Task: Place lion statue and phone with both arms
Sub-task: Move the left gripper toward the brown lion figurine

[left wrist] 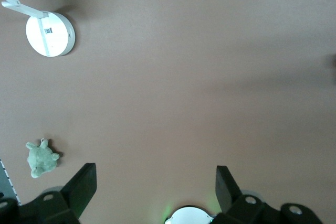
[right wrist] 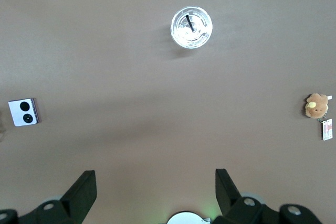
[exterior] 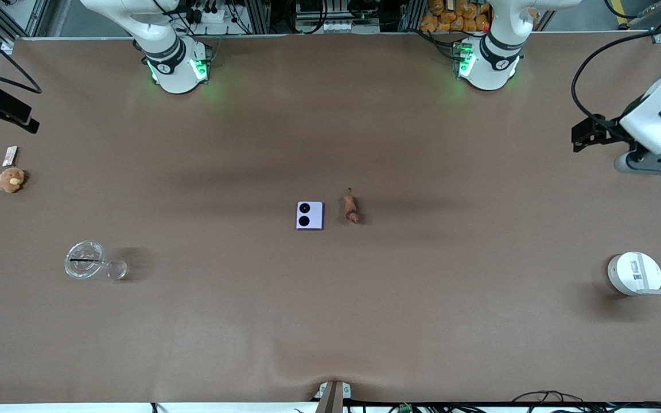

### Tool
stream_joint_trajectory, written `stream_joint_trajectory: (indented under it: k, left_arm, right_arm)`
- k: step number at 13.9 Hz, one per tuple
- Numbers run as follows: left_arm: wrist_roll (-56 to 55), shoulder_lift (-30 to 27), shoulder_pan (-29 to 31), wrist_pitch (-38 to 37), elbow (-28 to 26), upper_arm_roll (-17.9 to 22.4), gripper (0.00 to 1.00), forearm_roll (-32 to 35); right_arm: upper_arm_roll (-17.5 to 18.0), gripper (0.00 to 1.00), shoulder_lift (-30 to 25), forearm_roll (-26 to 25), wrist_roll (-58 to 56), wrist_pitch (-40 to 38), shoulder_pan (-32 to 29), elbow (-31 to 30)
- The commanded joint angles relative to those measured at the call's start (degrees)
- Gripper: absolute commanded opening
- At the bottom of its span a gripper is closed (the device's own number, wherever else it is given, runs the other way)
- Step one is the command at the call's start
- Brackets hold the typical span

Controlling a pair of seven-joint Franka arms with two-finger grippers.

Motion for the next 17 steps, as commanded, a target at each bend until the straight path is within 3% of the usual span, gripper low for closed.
stream_joint_trajectory:
  k: [1,11,14,17]
  left_arm:
    - [0.47,4.30,0.87,-0.29,0.95,0.27,1.00,-2.60]
    - [-1.37,9.32,0.79,0.93,2.00,0.36,1.00,-11.41]
    - [-5.16,10.20,0.26,1.55,3.76,-1.74,1.00,-11.41]
    - [-9.71,11.78,-5.16,2.95,4.03,-2.89,1.00,-11.24]
  right_arm:
    - [0.14,1.00,0.68,-0.75,-0.72,-0.95,-0.55,1.39]
    - [0.23,1.00,1.82,-0.83,-0.63,-0.86,-0.64,1.74]
    - [0.23,1.00,1.91,-0.83,-0.54,-0.86,-0.64,1.74]
    - [0.23,1.00,1.91,-0.83,-0.54,-0.86,-0.64,1.74]
